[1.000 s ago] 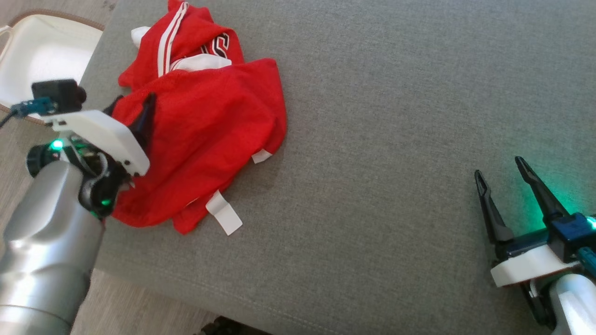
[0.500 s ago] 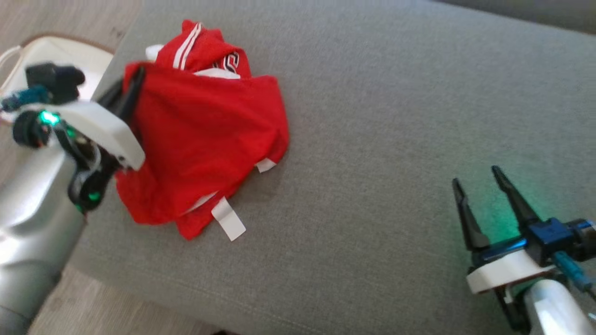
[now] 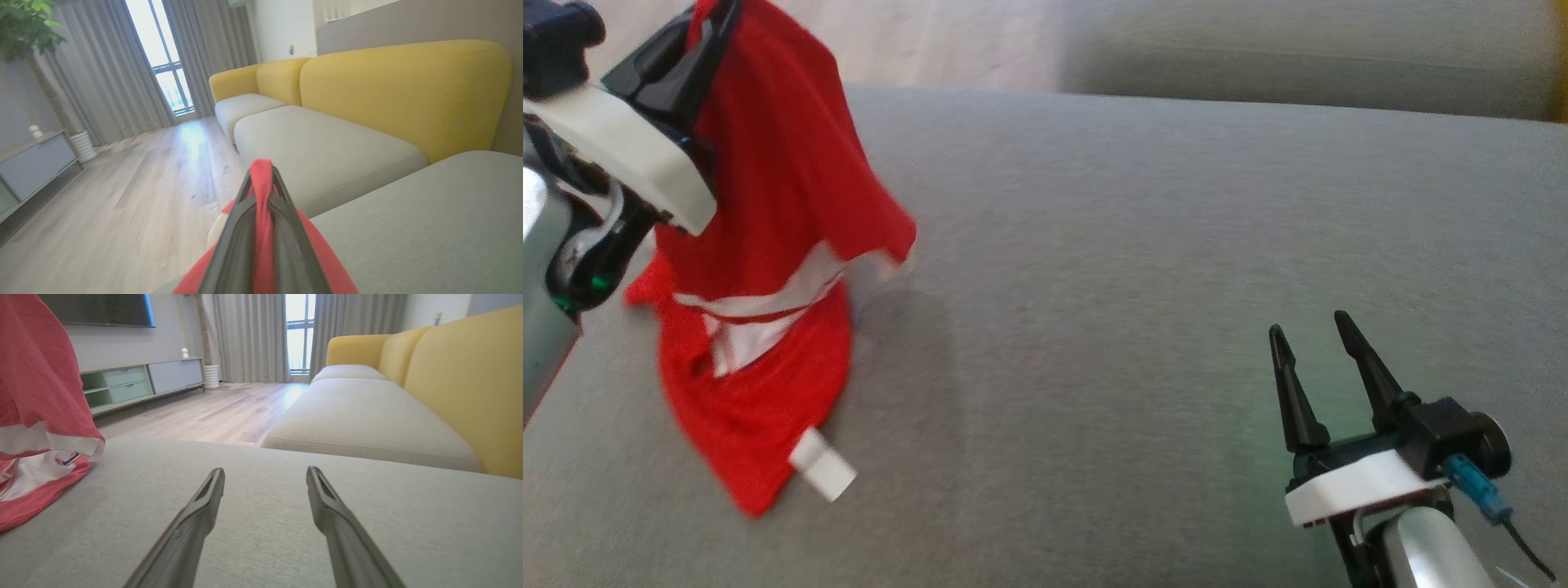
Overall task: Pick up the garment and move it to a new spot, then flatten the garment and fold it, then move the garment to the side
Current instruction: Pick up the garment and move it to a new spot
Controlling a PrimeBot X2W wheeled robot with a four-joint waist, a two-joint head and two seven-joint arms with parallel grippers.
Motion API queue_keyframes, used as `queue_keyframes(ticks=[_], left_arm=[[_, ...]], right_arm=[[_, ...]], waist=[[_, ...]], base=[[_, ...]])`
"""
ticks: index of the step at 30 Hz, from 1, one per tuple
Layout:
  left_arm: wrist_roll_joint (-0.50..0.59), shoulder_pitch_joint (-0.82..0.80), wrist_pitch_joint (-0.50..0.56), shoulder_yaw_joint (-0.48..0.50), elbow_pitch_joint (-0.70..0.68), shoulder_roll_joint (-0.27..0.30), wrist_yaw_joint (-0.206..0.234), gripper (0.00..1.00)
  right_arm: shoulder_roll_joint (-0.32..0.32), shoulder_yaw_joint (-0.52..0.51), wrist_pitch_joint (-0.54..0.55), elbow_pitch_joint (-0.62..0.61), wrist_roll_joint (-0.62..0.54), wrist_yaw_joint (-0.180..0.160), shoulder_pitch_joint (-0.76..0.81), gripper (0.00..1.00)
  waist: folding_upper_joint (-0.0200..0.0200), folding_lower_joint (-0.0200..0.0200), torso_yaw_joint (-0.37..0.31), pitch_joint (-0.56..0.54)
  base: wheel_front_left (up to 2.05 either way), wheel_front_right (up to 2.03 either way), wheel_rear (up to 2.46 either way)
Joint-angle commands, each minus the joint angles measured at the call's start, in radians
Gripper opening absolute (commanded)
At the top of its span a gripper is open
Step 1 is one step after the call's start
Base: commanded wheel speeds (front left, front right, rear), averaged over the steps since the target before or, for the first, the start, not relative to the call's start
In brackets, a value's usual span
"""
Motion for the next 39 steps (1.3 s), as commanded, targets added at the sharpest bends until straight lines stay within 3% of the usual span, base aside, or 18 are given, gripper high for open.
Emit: queue_keyframes(ticks=[1,8,12,18,24,33,34,35,36,39], left_arm=[[0.004,-0.072,0.005,0.037,-0.040,0.053,0.002,0.00],[0.017,-0.093,0.002,0.025,-0.071,0.027,0.013,0.00],[0.039,-0.109,-0.002,0.008,-0.063,-0.016,0.030,0.00],[0.088,-0.113,-0.016,-0.058,-0.021,-0.164,0.071,0.00],[0.111,0.001,-0.087,-0.142,0.064,-0.323,0.107,0.00],[0.123,0.215,-0.186,-0.312,0.264,-0.565,0.057,0.00],[0.118,0.228,-0.201,-0.315,0.281,-0.583,0.055,0.25],[0.113,0.240,-0.214,-0.319,0.296,-0.597,0.053,0.68],[0.112,0.249,-0.231,-0.321,0.308,-0.608,0.053,1.00],[0.110,0.272,-0.276,-0.317,0.327,-0.629,0.063,1.00]], right_arm=[[0.008,0.017,-0.011,-0.033,0.005,-0.001,-0.002,1.00],[0.023,0.009,-0.011,-0.040,0.011,-0.001,0.007,1.00],[0.025,0.002,-0.011,-0.047,0.017,-0.001,0.003,1.00],[0.027,0.006,-0.011,-0.061,0.052,-0.001,-0.029,1.00],[0.027,0.029,-0.011,-0.070,0.103,-0.001,-0.070,1.00],[0.028,0.027,-0.011,-0.079,0.130,-0.001,-0.097,1.00],[0.028,0.025,-0.011,-0.078,0.131,-0.001,-0.098,1.00],[0.028,0.023,-0.011,-0.078,0.131,-0.001,-0.098,1.00],[0.028,0.023,-0.011,-0.077,0.127,-0.001,-0.097,1.00],[0.028,0.019,-0.011,-0.071,0.111,-0.001,-0.085,1.00]], waist=[[0.0000,0.0002,-0.162,-0.077],[0.0000,0.0002,-0.344,-0.066],[0.0000,0.0002,-0.400,-0.047],[0.0000,0.0002,-0.483,0.039],[0.0000,0.0002,-0.548,0.134],[0.0000,0.0002,-0.557,0.200],[0.0000,0.0002,-0.552,0.198],[0.0000,0.0002,-0.544,0.193],[0.0000,0.0002,-0.535,0.185],[0.0000,0.0002,-0.505,0.148]], base=[[0.00,0.00,0.00],[0.00,0.00,0.00],[0.00,0.00,0.00],[0.00,0.00,0.00],[0.00,0.00,0.00],[0.00,0.00,0.00],[0.00,0.00,0.00],[0.00,0.00,0.00],[0.00,0.00,0.00],[0.00,0.00,0.00]])
